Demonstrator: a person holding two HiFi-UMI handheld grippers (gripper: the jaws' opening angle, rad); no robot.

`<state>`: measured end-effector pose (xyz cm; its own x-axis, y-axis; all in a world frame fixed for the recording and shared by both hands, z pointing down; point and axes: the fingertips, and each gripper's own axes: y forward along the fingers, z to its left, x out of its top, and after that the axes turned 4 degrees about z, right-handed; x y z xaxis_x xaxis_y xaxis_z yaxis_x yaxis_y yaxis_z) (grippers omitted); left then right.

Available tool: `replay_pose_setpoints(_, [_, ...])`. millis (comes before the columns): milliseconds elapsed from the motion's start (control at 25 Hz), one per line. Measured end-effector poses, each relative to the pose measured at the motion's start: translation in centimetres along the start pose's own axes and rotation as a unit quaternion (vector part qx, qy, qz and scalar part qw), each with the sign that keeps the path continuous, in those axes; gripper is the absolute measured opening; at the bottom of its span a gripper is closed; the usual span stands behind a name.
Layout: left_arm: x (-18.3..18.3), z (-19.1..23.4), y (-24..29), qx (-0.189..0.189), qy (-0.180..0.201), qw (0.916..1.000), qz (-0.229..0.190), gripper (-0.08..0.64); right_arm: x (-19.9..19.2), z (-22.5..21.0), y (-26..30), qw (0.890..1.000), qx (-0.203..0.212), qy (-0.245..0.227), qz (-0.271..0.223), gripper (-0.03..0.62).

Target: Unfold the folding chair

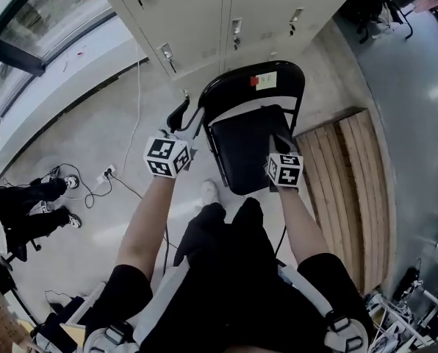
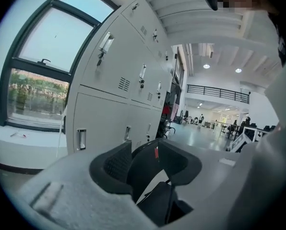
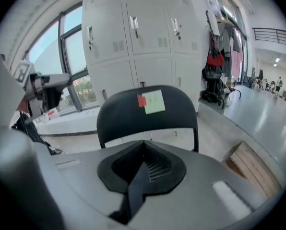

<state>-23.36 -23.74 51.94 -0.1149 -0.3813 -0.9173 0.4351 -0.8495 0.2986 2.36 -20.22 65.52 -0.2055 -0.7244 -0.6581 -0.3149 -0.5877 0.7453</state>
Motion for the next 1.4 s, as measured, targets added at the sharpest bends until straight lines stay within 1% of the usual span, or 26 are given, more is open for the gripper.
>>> replay_pose_setpoints(120, [0.8, -1.4, -3.0, 0.029, 0.006, 0.9995, -0.013, 0.099, 3.7, 0.6, -2.6, 0.998, 0.020, -0.003, -0.055, 0.003])
replay_pose_setpoints(160, [1.1, -1.9, -4.0, 0.036, 0.006, 0.9992, -0.019, 0.087, 4.4, 0.6, -3.3, 0.997, 0.025, -0.006, -0.067, 0.003])
replay_pose_setpoints(320, [2.0, -4.1, -8.1, 0.071, 0.007, 0.9964, -0.046, 0.001, 6.9, 0.6, -5.8, 0.993, 0.050, -0.019, -0.105, 0.003])
replay_pose_setpoints(440, [2.2, -6.4, -10.3, 0.097, 0.003, 0.9929, -0.069, 0.000, 8.8, 0.1, -8.4, 0.987, 0.078, -0.032, -0.137, 0.003])
replay_pose_setpoints(600, [1.9, -10.4, -12.8, 0.139, -0.010, 0.9846, -0.105, 0.000, 10.3, -1.9, -13.6, 0.974, 0.118, -0.048, -0.189, 0.003])
replay_pose_setpoints(720, [0.9, -14.3, -14.3, 0.165, -0.022, 0.9783, -0.123, 0.000, 10.0, -4.4, -17.6, 0.964, 0.144, -0.044, -0.221, 0.003])
replay_pose_setpoints(920, [0.1, -20.6, -15.4, 0.184, -0.020, 0.9745, -0.128, 0.000, 8.9, -7.8, -22.8, 0.953, 0.174, -0.044, -0.244, 0.003])
replay_pose_setpoints(1040, [0.3, -23.6, -16.6, 0.196, -0.018, 0.9702, -0.141, 0.000, 7.9, -8.5, -25.2, 0.947, 0.194, -0.048, -0.250, 0.003])
replay_pose_setpoints(1160, [0.4, -26.1, -18.2, 0.210, -0.014, 0.9655, -0.153, 0.000, 6.9, -8.5, -27.6, 0.939, 0.216, -0.065, -0.260, 0.003])
replay_pose_setpoints(1240, [0.4, -27.7, -19.5, 0.219, -0.006, 0.9626, -0.160, 0.000, 6.4, -9.0, -29.1, 0.935, 0.222, -0.073, -0.266, 0.003])
replay_pose_setpoints(1400, [0.3, -30.2, -22.8, 0.230, 0.012, 0.9580, -0.171, 0.000, 5.8, -9.9, -31.4, 0.930, 0.219, -0.085, -0.283, 0.003])
